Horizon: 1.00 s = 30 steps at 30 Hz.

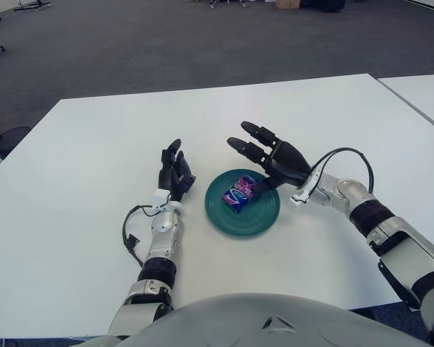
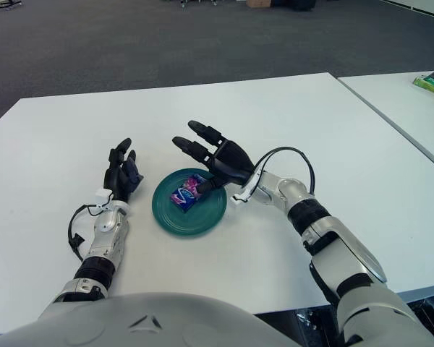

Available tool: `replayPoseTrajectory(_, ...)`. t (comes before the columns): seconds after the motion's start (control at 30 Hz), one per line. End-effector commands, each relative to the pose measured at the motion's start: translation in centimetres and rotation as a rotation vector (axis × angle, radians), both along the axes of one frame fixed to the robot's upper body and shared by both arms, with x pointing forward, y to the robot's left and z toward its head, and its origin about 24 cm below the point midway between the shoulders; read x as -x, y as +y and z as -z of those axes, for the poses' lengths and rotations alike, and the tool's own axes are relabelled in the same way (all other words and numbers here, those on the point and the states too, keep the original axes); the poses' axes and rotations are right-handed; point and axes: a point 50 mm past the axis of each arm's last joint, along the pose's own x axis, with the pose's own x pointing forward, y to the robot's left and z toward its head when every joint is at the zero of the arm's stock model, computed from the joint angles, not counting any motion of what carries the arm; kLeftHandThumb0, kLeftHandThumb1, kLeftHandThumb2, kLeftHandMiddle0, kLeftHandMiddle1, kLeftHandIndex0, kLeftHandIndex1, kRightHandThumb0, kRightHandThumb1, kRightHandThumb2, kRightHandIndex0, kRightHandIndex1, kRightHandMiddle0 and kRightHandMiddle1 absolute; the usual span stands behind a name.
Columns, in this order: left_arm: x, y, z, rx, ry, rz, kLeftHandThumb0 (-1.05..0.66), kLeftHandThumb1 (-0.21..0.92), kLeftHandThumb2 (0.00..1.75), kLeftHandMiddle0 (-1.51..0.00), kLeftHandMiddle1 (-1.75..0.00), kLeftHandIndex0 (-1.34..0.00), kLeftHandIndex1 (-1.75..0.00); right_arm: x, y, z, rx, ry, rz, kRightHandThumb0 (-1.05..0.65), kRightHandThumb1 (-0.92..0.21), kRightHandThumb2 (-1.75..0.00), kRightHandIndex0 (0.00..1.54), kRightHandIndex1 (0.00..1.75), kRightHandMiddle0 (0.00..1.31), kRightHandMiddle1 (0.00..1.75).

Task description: Put the gum into the plate.

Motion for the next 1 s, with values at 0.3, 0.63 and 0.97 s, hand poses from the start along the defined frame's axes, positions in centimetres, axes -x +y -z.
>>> replayPoseTrajectory(0.3,4.5,-1.2,4.6,0.084,0.230,-0.028,-0.84,0.92,0.92,-0.32,-0.01,-0.03,-0.75,-3.5,-3.3,2.4,-0.530,0.619,0.393,-1.05,-0.92,-0.92,0.00,0.00,0.02,0.02)
replayPoseTrajectory(0.63,4.8,-0.6,4.7,0.085,0.233,-0.026,-0.87,0.92,0.91,-0.32,0.00,-0.02,-0.76,-1.4,-4.5,4.6,-0.744,0.764,0.405,-1.01,-0.92,-0.93,0.00,0.00,0.02,0.02)
replayPoseTrajectory(0.97,4.9,-0.2,4.8,0.088,0.239,-0.019,-0.86,0.92,0.92,-0.31,0.00,-0.01,-0.76,-1.0,-4.6,5.7,-0.808,0.833,0.455,-0.97,-0.92,-0.96,0.00,0.00,0.02,0.03)
